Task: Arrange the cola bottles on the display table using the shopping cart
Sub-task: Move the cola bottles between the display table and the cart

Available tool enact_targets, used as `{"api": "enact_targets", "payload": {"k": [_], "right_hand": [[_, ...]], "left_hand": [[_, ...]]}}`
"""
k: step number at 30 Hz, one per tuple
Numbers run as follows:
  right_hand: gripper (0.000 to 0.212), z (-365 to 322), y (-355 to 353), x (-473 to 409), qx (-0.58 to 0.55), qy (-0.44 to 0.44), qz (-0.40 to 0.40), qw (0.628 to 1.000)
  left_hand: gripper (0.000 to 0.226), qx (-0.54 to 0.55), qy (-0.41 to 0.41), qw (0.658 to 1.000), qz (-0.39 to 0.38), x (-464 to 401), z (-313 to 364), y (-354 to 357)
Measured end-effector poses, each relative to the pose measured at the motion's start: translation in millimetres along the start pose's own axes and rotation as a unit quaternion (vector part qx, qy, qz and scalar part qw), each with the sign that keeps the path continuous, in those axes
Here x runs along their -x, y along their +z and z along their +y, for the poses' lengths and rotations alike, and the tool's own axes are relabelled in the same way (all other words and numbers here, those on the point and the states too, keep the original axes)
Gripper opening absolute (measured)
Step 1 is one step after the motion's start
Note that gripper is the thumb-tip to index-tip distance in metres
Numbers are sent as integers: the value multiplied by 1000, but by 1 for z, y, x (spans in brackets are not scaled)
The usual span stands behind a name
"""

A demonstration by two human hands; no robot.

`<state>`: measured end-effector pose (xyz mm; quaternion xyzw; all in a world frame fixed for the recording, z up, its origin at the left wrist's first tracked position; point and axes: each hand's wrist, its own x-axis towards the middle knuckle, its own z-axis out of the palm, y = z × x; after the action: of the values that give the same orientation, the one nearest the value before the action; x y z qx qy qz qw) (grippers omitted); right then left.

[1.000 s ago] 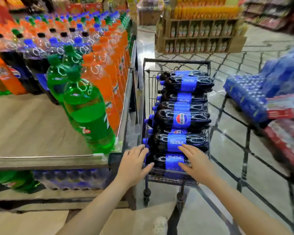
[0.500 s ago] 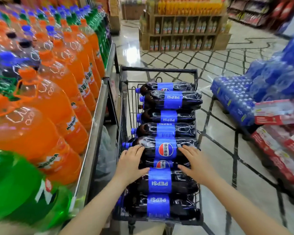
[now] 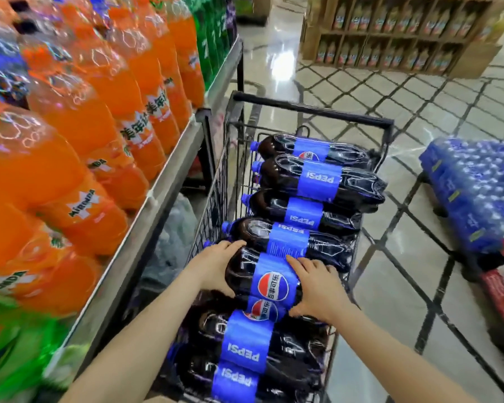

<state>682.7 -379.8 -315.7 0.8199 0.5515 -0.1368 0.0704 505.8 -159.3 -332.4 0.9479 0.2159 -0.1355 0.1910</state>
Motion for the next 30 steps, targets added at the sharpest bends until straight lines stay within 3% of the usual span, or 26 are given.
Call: {"api": "enact_targets", "payload": {"k": [7, 14, 26, 30], "right_hand": [[120, -3, -2, -6, 11, -15, -11, 1000], [115, 6, -3, 7, -9, -50, 27, 998], [114, -39, -19, 84, -6, 44, 155, 987], [114, -65, -20, 115, -12, 74, 169, 983]], "left_hand": [[126, -24, -14, 1000, 5, 9, 11, -3], [120, 0, -14, 997, 80, 42, 26, -6], [119, -42, 120, 971, 201, 96, 30, -29], [121, -57, 154, 964, 208, 120, 29, -35]]}}
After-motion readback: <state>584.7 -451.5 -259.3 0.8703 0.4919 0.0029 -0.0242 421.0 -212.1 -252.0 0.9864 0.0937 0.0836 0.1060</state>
